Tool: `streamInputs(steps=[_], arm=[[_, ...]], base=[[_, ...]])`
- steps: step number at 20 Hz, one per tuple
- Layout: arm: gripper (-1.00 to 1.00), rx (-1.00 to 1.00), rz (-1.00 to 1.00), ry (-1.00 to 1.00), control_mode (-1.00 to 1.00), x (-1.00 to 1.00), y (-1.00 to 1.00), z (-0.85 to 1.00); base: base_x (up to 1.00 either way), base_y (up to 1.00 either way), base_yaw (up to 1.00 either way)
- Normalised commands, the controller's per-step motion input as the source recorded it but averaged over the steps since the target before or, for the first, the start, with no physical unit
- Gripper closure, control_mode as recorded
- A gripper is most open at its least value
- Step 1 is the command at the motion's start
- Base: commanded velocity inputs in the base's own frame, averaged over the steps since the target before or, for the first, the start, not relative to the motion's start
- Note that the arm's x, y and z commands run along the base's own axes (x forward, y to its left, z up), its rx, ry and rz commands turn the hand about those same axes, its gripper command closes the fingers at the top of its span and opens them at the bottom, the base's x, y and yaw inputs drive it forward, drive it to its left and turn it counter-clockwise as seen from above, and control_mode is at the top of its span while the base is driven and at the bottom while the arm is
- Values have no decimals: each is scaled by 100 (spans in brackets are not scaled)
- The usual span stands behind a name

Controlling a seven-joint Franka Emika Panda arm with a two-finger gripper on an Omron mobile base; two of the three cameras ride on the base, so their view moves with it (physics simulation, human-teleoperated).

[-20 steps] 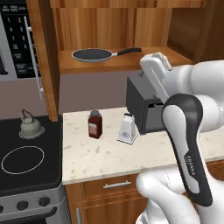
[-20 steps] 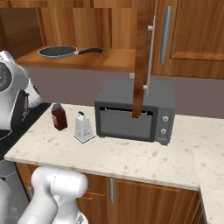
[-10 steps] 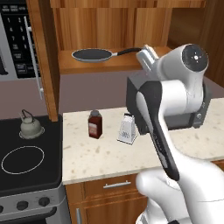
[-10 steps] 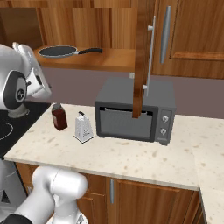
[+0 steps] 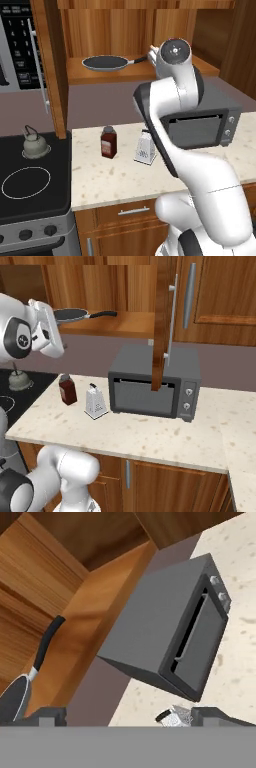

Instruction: Pick the pan from the cabinet and place it on the stove. Then turn on the stove burner for the pan.

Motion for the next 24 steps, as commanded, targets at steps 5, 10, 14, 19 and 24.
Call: streamInputs(steps=[5, 10, 14, 19, 24], arm=[[-100, -13, -20, 3, -100, 61, -1, 0], [-100, -11, -17, 1, -100, 63, -1, 0], [-100, -9, -16, 1, -100, 62, 0, 4], [-100, -6, -13, 0, -100, 56, 0, 11], [-100, -1, -8, 0, -100, 45, 0, 14]], base=[[0, 0, 0], [0, 0, 0], [0, 0, 0], [0, 0, 0], [0, 0, 0]])
